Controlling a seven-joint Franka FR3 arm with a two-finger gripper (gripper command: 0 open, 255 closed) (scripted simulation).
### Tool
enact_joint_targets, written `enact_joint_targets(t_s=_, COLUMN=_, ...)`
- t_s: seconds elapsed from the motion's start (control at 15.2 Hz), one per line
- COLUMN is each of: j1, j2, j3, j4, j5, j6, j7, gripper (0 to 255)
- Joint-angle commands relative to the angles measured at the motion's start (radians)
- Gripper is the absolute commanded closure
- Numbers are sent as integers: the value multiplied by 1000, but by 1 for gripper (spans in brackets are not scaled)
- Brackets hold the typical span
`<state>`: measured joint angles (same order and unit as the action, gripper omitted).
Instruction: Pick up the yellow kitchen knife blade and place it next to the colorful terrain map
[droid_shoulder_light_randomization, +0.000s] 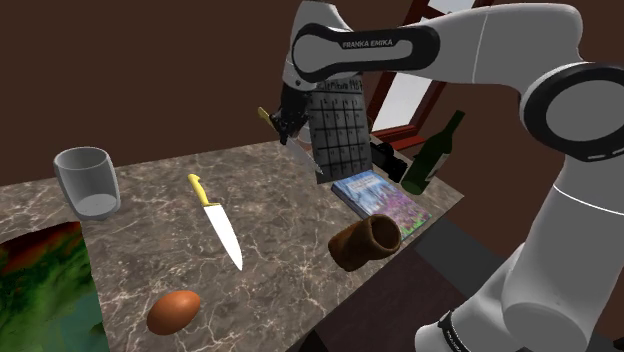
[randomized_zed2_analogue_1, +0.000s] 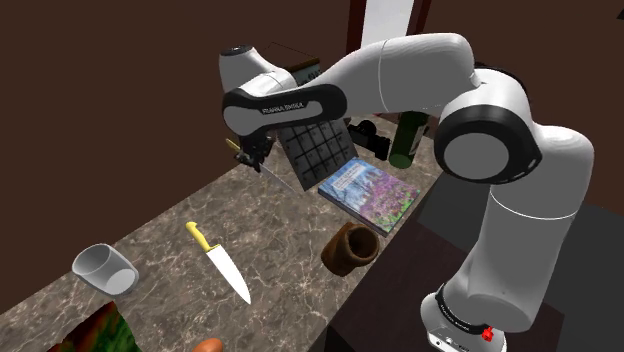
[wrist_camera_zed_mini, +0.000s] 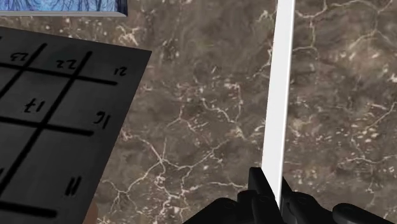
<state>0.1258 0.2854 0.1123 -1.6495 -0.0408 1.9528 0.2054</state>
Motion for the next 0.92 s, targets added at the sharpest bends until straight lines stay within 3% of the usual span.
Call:
enact_joint_targets(t_s=0.0, j1=22, j2=-26, j3=13, j4=-35, j5=-1, j6=8, j7=36, gripper=255)
enact_joint_targets(t_s=0.86, j1=186, j2=-124, j3=122, j4=-171, j5=-13, j6=40, j7=316, gripper=255)
